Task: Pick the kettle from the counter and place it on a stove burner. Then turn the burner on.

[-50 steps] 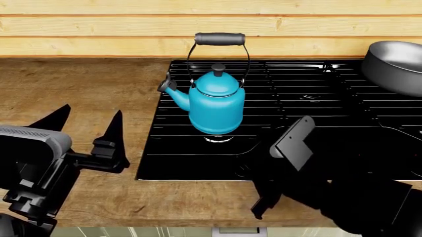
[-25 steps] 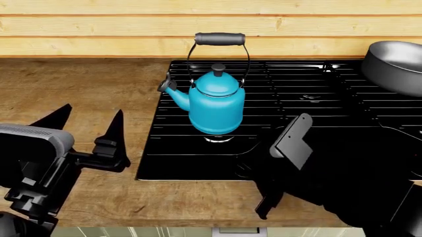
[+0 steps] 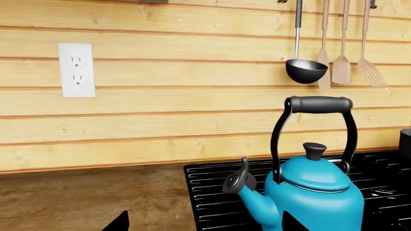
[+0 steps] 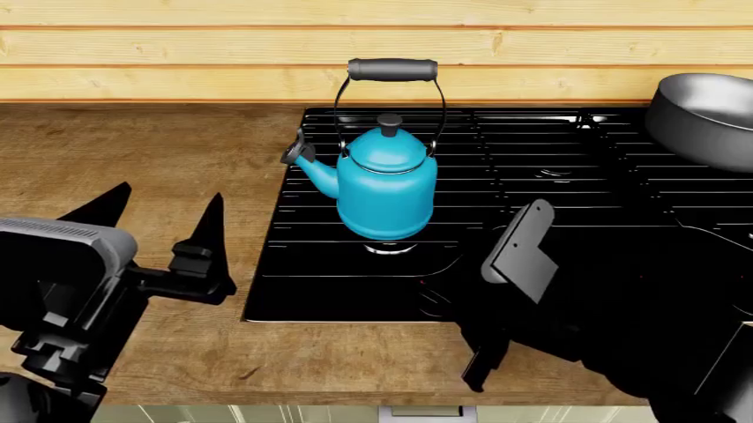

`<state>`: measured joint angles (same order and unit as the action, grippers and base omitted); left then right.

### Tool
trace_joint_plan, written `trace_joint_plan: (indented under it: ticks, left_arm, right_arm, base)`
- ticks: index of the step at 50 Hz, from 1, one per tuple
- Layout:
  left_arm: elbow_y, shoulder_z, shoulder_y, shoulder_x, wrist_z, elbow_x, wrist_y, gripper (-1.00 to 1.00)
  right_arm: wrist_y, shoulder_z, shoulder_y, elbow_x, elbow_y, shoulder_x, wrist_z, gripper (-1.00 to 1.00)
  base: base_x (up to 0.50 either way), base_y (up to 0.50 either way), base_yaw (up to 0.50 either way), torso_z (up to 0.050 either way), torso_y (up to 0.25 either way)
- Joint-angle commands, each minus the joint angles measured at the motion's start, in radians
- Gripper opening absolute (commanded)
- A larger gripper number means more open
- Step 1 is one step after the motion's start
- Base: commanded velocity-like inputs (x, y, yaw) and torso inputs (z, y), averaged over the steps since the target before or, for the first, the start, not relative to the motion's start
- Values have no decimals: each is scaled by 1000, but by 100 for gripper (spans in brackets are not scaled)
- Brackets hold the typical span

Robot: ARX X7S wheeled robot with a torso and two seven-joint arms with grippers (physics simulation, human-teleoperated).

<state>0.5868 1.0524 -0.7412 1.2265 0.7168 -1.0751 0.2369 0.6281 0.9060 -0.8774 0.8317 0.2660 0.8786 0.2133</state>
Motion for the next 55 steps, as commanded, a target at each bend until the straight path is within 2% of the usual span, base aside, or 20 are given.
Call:
trace_joint_plan:
  ticks: [1, 6, 7, 18, 27, 33, 40, 41, 48, 53, 55]
  left_arm:
    - [-2, -2, 1, -3, -1, 0, -2, 100]
    - [-4, -3, 6, -3, -1, 2, 4, 100]
    - [-6, -2, 7, -5, -2, 3, 4, 100]
    - [5, -3, 25, 7, 3, 12, 25, 100]
    - [35, -2, 37, 20, 7, 23, 37, 100]
    - [49, 2, 56, 26, 0, 42, 62, 100]
    - [81, 1, 65, 45, -6, 71, 77, 100]
    - [95, 12, 67, 59, -1, 136, 39, 100]
    - [112, 14, 117, 95, 17, 145, 131, 100]
    - [133, 16, 143, 133, 36, 167, 178, 100]
    - [136, 21, 160, 144, 45, 183, 202, 100]
  right_arm:
    - [-15, -1, 0, -272, -108, 59, -80, -100]
    - [14, -12, -5, -269, -115, 39, -124, -100]
    - [28, -21, -14, -268, -125, 26, -144, 100]
    - [4, -79, 20, -204, -29, 55, -195, 100]
    - [-13, -169, 93, -83, 186, 176, -303, 100]
    - [66, -254, 61, 88, 372, 243, -417, 100]
    - [57, -327, 64, 213, 487, 322, -502, 100]
    - [43, -346, 75, 243, 516, 357, -528, 100]
    - [-98, -382, 199, 303, 599, 524, -632, 100]
    - [-276, -351, 294, 310, 648, 678, -715, 100]
    - [-289, -342, 304, 316, 665, 692, -752, 100]
  base:
    - [0, -4, -6, 0, 0]
    - [0, -3, -6, 0, 0]
    - [10, -5, 0, 0, 0]
    - [2, 0, 0, 0, 0]
    - [0, 0, 0, 0, 0]
    - [0, 0, 0, 0, 0]
    - [0, 0, 0, 0, 0]
    - [0, 0, 0, 0, 0]
    - [0, 0, 0, 0, 0]
    - [0, 0, 0, 0, 0]
    - [0, 0, 0, 0, 0]
